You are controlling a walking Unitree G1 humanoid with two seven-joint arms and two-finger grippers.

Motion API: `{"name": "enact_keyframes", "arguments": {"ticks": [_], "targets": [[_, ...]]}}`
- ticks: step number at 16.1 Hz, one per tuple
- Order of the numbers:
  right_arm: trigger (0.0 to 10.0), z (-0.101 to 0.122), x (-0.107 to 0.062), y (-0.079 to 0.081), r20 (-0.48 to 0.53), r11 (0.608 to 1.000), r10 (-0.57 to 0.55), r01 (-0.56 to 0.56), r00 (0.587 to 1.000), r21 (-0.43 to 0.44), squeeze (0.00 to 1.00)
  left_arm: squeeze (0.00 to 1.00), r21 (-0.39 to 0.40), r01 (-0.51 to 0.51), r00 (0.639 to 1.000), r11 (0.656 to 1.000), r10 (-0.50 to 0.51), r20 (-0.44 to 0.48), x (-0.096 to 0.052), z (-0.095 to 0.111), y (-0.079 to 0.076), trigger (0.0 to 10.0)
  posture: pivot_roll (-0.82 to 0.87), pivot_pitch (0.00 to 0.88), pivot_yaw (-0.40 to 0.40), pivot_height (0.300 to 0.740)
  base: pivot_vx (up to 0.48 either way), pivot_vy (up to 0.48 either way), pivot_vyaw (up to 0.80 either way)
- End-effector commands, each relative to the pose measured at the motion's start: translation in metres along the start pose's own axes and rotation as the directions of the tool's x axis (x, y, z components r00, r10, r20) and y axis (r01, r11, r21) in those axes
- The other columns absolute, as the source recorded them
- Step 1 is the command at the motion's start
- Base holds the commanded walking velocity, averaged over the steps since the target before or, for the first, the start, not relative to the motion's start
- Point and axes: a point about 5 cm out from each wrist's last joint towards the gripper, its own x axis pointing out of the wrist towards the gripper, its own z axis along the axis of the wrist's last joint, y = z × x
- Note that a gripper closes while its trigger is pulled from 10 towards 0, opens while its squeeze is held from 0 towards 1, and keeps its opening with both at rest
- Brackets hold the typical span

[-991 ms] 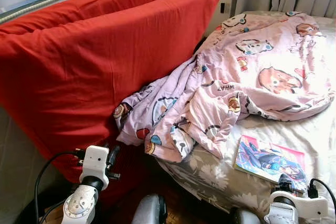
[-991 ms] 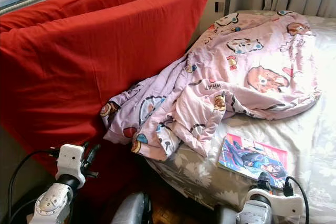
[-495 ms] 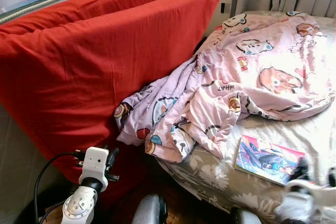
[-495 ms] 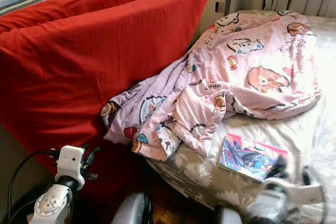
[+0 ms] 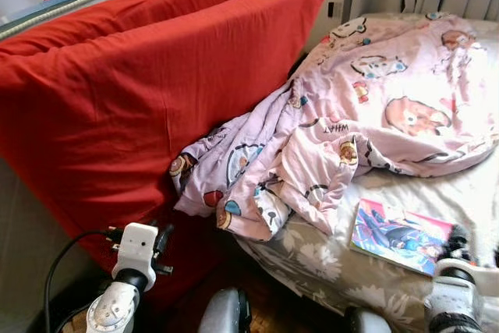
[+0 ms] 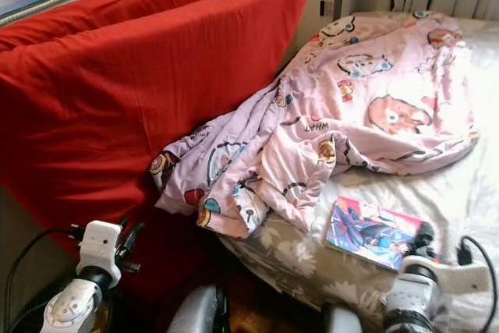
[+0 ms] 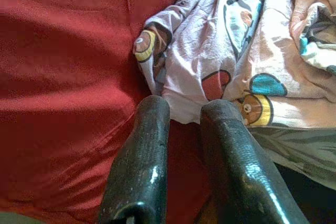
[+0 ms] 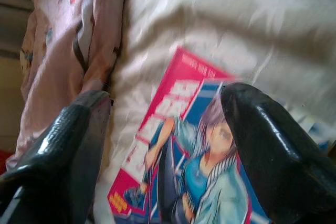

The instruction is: Clean up the room

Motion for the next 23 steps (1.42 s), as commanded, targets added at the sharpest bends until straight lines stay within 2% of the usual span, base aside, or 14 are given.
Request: {"name": "enact_keyframes", "arguments": {"ticks": [1,5,8,12,19,23], "targets": [[10.0,-0.012,-0.001,0.005,-0.044,1.000,0.010,-0.010,0.999,-0.011,0.00,0.00,0.022,0.000,1.000,1.000,0.001,-0.008,-0.005,0.001,0.007,10.0,0.20,0.058,0.170,0.601,0.000,0.000,0.00],[10.0,-0.009,-0.002,0.001,-0.006,1.000,-0.007,0.007,1.000,-0.002,0.00,0.00,0.038,0.012,1.000,0.999,-0.011,-0.028,-0.018,-0.001,0.009,10.0,0.22,0.106,0.189,0.601,0.000,0.000,0.00],[10.0,0.004,0.000,0.000,0.044,1.000,0.004,-0.004,0.999,-0.005,0.00,0.00,0.041,0.011,0.999,0.999,-0.009,-0.043,-0.025,-0.002,0.010,10.0,0.22,0.126,0.192,0.601,0.000,0.000,0.00],[10.0,0.011,-0.003,-0.011,0.065,1.000,-0.014,0.015,0.998,-0.015,0.00,0.00,0.038,0.018,0.998,0.999,-0.016,-0.057,-0.029,-0.002,0.008,10.0,0.22,0.133,0.198,0.601,0.000,0.000,0.00],[10.0,0.007,-0.010,-0.029,0.038,0.997,-0.075,0.075,0.996,-0.001,0.00,0.00,0.053,0.023,0.997,0.998,-0.020,-0.071,-0.032,-0.002,0.010,10.0,0.24,0.146,0.199,0.601,0.000,0.000,0.00],[10.0,0.000,-0.020,-0.047,-0.008,0.990,-0.139,0.139,0.990,0.013,0.00,0.00,0.062,0.028,0.997,0.998,-0.024,-0.073,-0.033,-0.001,0.009,10.0,0.24,0.147,0.199,0.601,0.000,0.000,0.00]]}}
